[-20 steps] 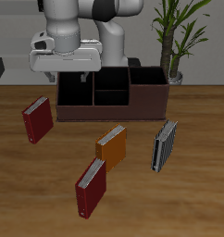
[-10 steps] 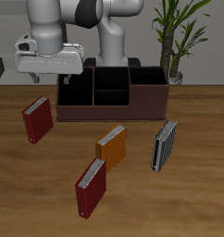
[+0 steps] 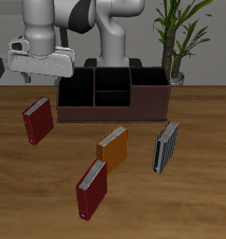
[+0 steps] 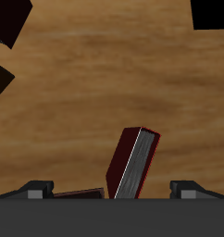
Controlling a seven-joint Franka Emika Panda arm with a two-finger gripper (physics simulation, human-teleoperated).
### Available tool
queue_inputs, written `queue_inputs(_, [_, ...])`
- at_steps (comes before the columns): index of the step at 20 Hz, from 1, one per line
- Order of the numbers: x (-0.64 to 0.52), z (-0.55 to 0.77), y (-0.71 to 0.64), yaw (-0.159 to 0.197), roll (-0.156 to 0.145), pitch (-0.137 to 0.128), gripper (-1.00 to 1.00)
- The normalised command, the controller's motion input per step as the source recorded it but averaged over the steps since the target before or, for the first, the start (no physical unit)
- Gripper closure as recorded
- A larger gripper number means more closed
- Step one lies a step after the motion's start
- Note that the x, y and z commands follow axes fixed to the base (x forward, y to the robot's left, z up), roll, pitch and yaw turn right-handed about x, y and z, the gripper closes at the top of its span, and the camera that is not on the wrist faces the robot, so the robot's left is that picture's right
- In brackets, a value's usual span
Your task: Place the right red book into the back desk caddy's right compartment
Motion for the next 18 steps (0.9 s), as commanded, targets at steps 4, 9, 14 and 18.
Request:
queue_inputs(4, [-0.12,-0.12,-0.15,-0.013,-0.016,-0.009,-1.0])
queue_inputs(9, [-0.1,-0.18,-0.2,-0.019,-0.02,-0.009,-1.0])
queue_inputs(14, [-0.01,-0.16,-0.13,-0.011,-0.011,-0.002,-1.0])
queue_inputs(18, [0.06,-0.12,-0.11,-0.032,-0.025,-0.008,-1.0])
